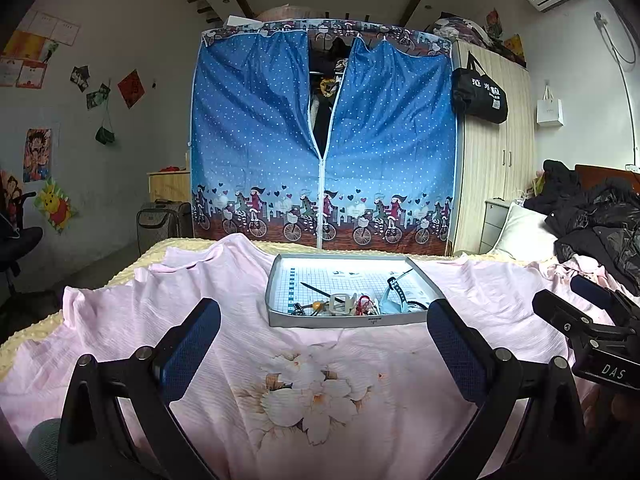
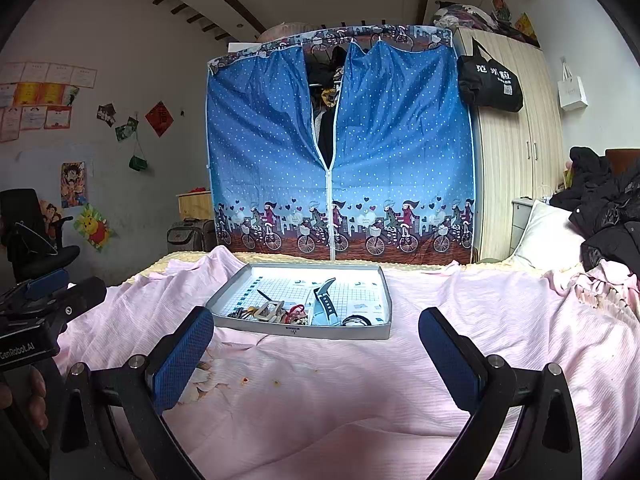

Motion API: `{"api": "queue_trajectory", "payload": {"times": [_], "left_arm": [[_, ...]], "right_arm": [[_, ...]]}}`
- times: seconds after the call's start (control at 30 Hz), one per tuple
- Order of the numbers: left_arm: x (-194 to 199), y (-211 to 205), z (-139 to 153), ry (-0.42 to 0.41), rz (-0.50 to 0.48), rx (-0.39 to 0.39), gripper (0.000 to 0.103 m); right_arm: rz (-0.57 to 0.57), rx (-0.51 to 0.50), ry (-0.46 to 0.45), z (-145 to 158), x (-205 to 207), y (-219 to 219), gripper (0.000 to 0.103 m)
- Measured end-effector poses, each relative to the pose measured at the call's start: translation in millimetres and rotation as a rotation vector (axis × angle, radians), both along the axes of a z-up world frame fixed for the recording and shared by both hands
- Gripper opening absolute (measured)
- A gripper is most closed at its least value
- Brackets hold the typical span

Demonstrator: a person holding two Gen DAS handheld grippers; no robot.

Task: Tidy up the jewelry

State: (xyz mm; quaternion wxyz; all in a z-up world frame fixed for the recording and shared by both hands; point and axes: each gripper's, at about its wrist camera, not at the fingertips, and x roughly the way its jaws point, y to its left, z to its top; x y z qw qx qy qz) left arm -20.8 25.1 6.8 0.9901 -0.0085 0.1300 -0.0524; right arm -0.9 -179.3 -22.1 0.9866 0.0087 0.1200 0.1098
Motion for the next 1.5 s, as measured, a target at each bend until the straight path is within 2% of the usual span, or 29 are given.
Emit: {"api": "queue_trajectory", "payload": {"times": [1.5], "left_arm": [[2.0, 2.8, -2.5, 0.006, 0.006, 0.011, 0.101]], "right_arm": [[-0.001, 0.002, 0.005, 2.5, 0.4, -1.1, 0.103]]}}
